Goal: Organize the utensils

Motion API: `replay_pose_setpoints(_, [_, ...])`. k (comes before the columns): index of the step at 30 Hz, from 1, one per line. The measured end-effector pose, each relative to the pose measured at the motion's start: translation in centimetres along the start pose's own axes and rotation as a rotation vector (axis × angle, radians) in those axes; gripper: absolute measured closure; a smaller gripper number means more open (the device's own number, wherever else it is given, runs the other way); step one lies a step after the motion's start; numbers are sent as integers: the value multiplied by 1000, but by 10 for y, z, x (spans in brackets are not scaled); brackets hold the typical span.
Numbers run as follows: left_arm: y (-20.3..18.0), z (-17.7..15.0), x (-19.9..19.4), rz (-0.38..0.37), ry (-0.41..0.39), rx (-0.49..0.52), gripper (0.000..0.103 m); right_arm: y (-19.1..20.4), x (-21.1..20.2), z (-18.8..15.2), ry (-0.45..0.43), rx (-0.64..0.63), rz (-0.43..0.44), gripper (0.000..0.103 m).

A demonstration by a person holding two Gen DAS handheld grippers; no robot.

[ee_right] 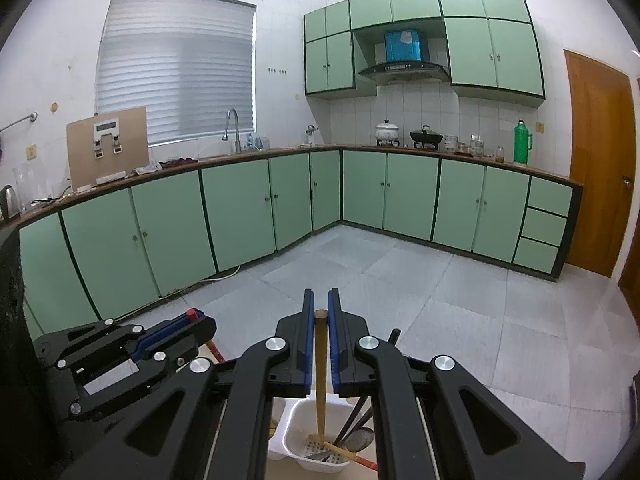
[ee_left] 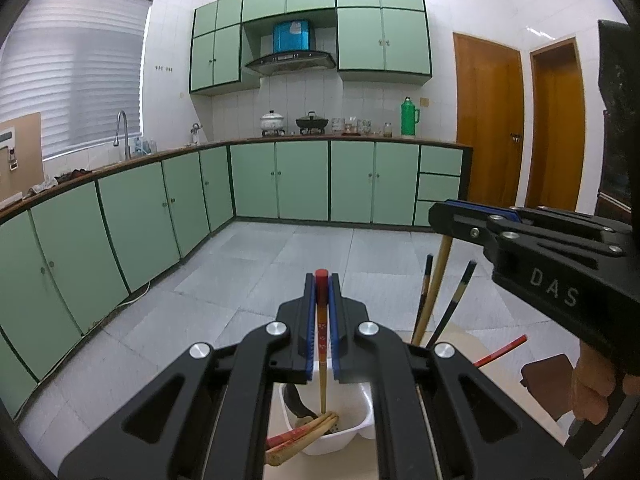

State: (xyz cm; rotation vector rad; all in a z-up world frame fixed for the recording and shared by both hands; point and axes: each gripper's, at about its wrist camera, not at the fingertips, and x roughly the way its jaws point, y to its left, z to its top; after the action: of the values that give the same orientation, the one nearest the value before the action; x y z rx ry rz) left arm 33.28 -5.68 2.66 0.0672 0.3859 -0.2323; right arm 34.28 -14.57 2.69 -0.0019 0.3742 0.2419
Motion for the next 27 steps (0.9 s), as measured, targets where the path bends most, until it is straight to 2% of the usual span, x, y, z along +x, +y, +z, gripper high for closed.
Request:
replay_pose_setpoints(10, [6,-12,22,9,52,0,96,-2,19,-11,51,3,-19,96])
replay_pose_setpoints(12, [9,-12,24,3,72,-14,95,-5,20,-12,51,6,-30,85])
replay_pose_setpoints(14, [12,-14,19,0,74,-20,87,-9,17,-12,42,18,-38,68])
replay_pose_setpoints(16, [13,-13,13,6,58,-16,71,-14,10,-11,21,37,-46,66])
replay_pose_setpoints(20, [12,-11,4,5,44,-20,69,-23,-1,-10,5,44,-69,64])
replay_pose_setpoints(23, [13,-10,-8,11,22,-23,63,-30,-14,-13,-14,68,-86,46])
replay_pose_setpoints(25, [11,-12,-18,8,11,-27,53,-33,-24,-17,-32,81,-89,41])
replay_pose_setpoints(27, [9,-15,-29,2,1,-31,47,-35,-35,-22,-43,88,-97,32])
